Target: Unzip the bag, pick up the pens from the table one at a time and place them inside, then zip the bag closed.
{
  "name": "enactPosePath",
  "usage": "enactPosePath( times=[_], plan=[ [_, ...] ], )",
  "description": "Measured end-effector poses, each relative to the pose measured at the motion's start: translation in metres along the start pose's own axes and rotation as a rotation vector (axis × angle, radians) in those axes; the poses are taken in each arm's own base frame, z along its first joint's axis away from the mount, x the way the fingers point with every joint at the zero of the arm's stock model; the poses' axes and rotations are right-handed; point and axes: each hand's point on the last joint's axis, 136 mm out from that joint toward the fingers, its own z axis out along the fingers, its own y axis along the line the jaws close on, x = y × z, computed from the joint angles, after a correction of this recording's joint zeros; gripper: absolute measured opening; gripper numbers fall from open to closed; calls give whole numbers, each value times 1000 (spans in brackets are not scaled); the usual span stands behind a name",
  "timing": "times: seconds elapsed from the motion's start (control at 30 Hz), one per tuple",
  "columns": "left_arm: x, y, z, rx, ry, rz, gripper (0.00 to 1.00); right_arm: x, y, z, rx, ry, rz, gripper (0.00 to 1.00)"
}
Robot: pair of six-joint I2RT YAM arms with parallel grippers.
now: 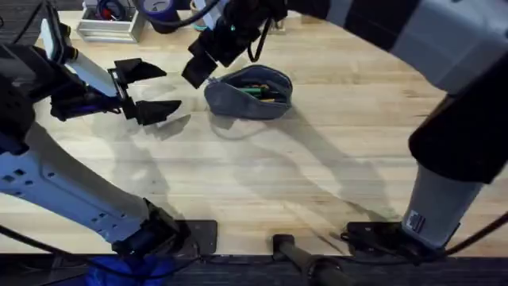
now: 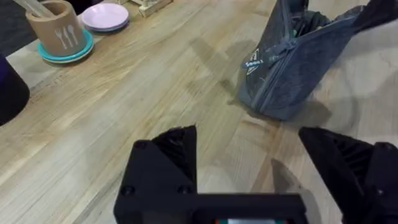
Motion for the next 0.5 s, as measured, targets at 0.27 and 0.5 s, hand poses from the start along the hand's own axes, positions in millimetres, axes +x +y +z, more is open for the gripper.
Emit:
enactPosePath(
  times=[0.27, 0.5],
  plan=[
    [0, 0, 0, 0, 0, 0, 993, 5, -4, 23, -10, 17, 4, 984],
    [0, 0, 0, 0, 0, 0, 993, 4, -5, 33, -10, 14, 2, 937]
  ],
)
